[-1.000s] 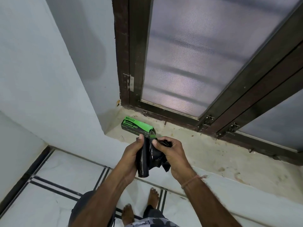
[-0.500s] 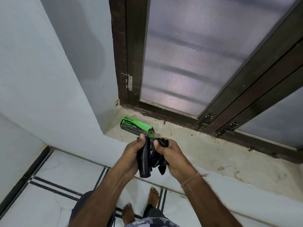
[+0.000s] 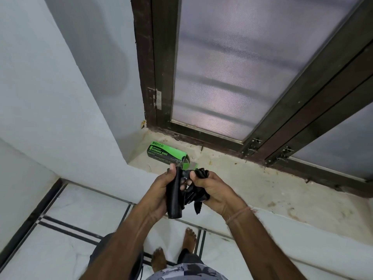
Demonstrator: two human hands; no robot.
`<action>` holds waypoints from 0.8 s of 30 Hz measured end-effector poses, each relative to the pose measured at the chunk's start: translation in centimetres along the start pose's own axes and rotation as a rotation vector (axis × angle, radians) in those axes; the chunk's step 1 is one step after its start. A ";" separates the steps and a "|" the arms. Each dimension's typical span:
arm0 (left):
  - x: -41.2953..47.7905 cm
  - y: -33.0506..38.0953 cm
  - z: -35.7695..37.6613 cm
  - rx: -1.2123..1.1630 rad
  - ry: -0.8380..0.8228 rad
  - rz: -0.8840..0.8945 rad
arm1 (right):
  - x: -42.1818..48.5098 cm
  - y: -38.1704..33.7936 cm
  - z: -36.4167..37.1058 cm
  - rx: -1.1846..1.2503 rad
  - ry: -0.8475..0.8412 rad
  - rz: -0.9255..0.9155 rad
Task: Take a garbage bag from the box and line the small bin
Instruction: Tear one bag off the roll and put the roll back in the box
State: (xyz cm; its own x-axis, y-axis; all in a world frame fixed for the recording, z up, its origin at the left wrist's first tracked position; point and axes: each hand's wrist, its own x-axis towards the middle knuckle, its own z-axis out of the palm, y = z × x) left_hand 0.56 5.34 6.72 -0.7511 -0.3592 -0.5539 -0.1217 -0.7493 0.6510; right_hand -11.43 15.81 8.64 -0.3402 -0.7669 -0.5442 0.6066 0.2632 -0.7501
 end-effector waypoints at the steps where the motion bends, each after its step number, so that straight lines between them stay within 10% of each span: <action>1: 0.1 -0.1 0.0 -0.008 0.004 0.001 | 0.1 -0.2 0.0 -0.018 0.009 -0.001; 7: -0.1 0.8 -0.6 0.127 -0.026 -0.005 | 0.2 -0.3 0.1 -0.388 0.065 -0.041; 13: 0.0 1.2 -0.4 -0.306 -0.041 -0.025 | 0.5 0.3 -0.5 0.246 0.042 0.014; 24: 1.0 1.3 -0.7 -0.294 0.130 0.283 | 0.9 -0.1 -1.3 0.619 0.092 -0.147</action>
State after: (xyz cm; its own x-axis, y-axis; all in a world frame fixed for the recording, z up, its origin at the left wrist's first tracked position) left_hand 0.10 3.63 6.62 -0.6383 -0.6263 -0.4476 0.2818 -0.7312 0.6212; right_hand -12.73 15.86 7.71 -0.4950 -0.7084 -0.5031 0.8420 -0.2482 -0.4790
